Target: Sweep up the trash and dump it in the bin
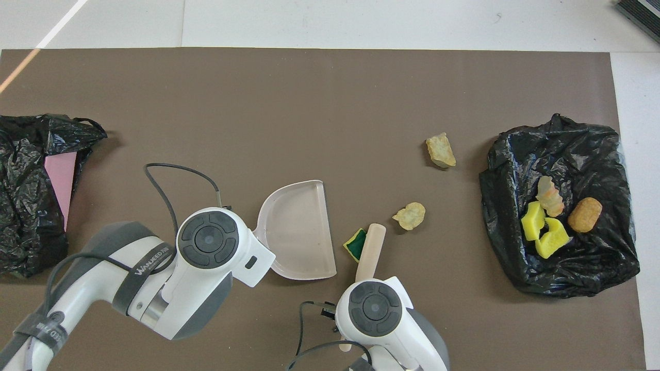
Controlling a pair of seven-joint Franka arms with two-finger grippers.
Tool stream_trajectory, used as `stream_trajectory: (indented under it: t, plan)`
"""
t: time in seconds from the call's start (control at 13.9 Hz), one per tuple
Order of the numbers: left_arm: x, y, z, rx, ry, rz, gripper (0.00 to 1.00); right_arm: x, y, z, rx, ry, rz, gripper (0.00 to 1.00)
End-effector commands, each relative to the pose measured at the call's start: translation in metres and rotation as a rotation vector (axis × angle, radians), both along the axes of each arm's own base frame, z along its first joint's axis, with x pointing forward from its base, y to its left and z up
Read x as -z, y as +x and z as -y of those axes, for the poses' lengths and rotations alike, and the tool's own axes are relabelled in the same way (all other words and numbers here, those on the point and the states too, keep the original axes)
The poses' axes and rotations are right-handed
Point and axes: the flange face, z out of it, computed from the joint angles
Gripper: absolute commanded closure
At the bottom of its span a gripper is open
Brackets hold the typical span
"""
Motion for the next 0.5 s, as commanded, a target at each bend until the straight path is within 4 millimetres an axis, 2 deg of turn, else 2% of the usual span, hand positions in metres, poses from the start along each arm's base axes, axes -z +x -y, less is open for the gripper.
stream_trajectory:
  t: [0.0, 0.22, 0.29, 0.43]
  plan:
    - [0.004, -0.002, -0.005, -0.001, -0.013, 0.040, 1.00, -0.009, -0.006, -0.027, -0.120, 0.090, -0.025, 1.00]
    - [0.002, 0.003, -0.009, 0.002, -0.030, 0.059, 1.00, -0.017, -0.008, -0.038, -0.257, 0.135, -0.007, 1.00]
    - [0.005, 0.010, -0.018, -0.007, -0.030, 0.056, 1.00, -0.022, -0.005, -0.042, -0.270, 0.143, -0.002, 1.00]
    - [0.006, 0.013, -0.020, -0.016, -0.033, 0.054, 1.00, -0.033, -0.002, -0.044, -0.280, 0.143, -0.007, 1.00]
